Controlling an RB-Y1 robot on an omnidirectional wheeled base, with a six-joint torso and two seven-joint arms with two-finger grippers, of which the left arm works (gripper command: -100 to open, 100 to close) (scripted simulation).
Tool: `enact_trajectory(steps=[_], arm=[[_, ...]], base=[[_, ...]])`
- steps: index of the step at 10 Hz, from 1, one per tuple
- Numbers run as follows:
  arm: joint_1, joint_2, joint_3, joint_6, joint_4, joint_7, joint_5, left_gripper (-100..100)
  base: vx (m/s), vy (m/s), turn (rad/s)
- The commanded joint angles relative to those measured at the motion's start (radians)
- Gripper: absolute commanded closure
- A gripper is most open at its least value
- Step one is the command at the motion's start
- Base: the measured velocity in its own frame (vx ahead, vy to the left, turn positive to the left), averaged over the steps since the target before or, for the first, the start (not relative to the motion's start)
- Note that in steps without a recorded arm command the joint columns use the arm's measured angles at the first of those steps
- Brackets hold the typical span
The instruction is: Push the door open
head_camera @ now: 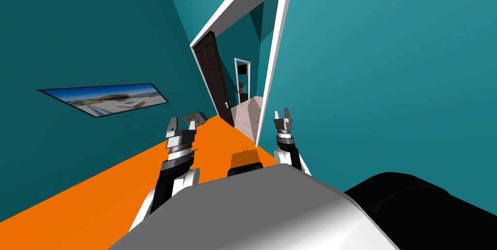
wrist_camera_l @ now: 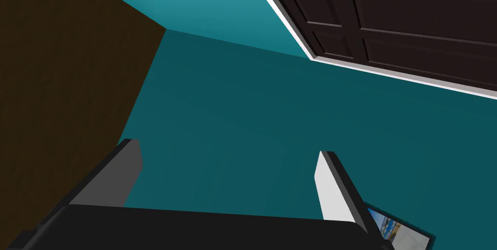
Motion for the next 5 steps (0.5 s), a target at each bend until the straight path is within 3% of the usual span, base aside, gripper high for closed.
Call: enact_trajectory(steps=[1,5], arm=[[-0.012,0.011,-0.008,-0.006,0.029,-0.003,0.006,-100],[-0.045,0.032,-0.031,-0.024,0.105,-0.01,0.021,-100]], base=[[0.068,0.036,-0.056],[0.121,0.085,-0.069]])
